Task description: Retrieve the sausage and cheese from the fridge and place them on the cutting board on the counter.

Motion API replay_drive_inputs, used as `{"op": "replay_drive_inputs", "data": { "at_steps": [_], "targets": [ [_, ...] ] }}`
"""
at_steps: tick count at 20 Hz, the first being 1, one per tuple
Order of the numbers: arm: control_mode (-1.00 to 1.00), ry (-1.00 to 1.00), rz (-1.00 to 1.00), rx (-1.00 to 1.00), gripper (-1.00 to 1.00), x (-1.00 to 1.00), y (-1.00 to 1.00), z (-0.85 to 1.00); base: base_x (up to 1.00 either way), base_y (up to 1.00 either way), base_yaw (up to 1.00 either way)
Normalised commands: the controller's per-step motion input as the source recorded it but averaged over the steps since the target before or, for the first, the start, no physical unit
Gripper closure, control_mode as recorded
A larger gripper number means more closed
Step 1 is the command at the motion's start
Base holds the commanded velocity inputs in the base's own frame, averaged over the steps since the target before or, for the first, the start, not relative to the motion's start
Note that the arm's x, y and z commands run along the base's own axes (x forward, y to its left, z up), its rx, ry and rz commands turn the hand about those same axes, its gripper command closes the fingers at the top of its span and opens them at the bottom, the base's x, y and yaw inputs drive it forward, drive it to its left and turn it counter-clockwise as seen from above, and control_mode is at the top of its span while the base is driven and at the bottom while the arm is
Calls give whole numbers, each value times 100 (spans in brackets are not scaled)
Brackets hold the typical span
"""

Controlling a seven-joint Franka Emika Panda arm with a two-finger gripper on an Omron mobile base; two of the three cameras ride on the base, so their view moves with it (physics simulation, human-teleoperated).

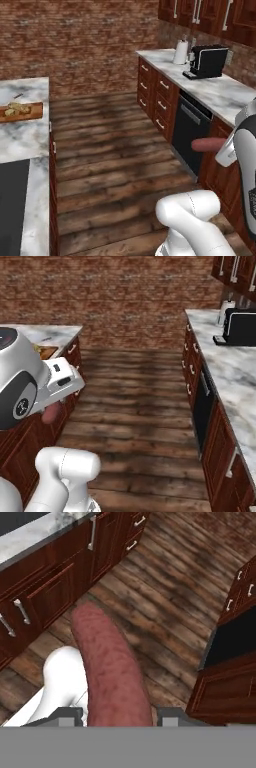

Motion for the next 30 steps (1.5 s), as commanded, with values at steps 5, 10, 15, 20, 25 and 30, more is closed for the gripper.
{"op": "replay_drive_inputs", "data": {
  "at_steps": [5,10,15,20,25,30],
  "targets": [
    [100,0,0,0,100,0,0,0,100,42,1],
    [100,0,0,0,100,0,0,0,100,30,0],
    [100,0,0,0,100,0,0,0,100,25,9],
    [100,0,0,0,100,0,0,0,100,14,22],
    [100,0,0,0,100,0,0,0,100,2,38],
    [100,0,0,0,100,0,0,0,98,0,75]
  ]
}}
